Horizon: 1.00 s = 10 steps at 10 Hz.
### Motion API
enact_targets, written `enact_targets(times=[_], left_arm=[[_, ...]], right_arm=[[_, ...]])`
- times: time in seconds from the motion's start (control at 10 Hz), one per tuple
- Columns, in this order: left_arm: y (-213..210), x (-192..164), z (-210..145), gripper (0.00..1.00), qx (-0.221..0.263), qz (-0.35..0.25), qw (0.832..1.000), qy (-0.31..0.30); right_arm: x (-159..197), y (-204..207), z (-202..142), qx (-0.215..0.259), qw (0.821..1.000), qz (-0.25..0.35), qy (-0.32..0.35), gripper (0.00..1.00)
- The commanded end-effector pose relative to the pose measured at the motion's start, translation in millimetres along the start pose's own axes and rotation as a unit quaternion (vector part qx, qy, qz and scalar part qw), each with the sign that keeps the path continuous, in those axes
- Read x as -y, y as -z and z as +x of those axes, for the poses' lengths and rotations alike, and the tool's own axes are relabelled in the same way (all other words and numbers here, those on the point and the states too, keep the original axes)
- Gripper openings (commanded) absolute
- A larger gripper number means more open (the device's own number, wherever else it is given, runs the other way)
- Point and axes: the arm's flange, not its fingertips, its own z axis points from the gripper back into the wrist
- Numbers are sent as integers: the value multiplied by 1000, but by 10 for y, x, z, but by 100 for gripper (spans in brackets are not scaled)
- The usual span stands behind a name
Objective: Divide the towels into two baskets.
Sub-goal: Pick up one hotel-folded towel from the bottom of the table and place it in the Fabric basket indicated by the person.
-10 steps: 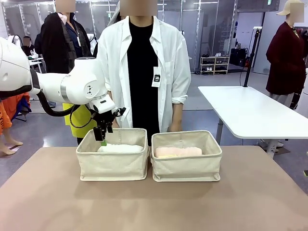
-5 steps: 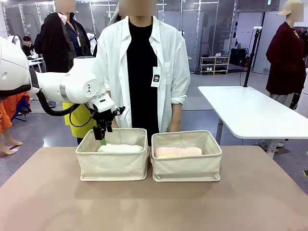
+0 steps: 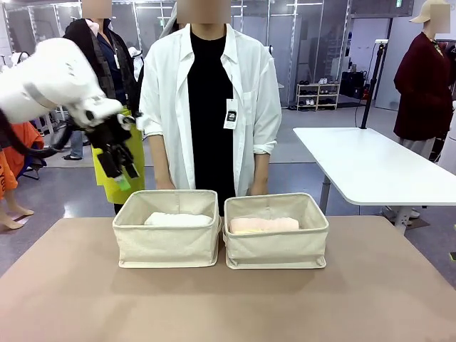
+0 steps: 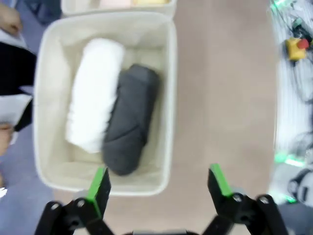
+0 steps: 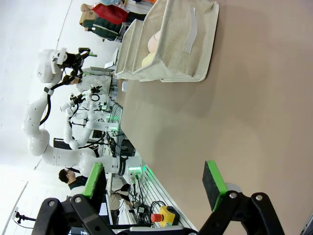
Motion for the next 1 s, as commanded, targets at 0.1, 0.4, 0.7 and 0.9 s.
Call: enact_targets(times=[0.1,0.4,0.7,0.9], left_arm=[[-320,302,-888,100,170,-64,976,-120],[-330,743,-2180,100,308,-90,908,-268],[-235,1188,-3330,100,339,-112,863,-356],[-42,1426,-4031,100,322,-137,822,-450]], right_arm=[[-28,5,3,1,1000,-1,-4,100],[-28,5,3,1,1000,-1,-4,100],[-28,5,3,1,1000,-1,-4,100],[-28,5,3,1,1000,-1,-4,100]])
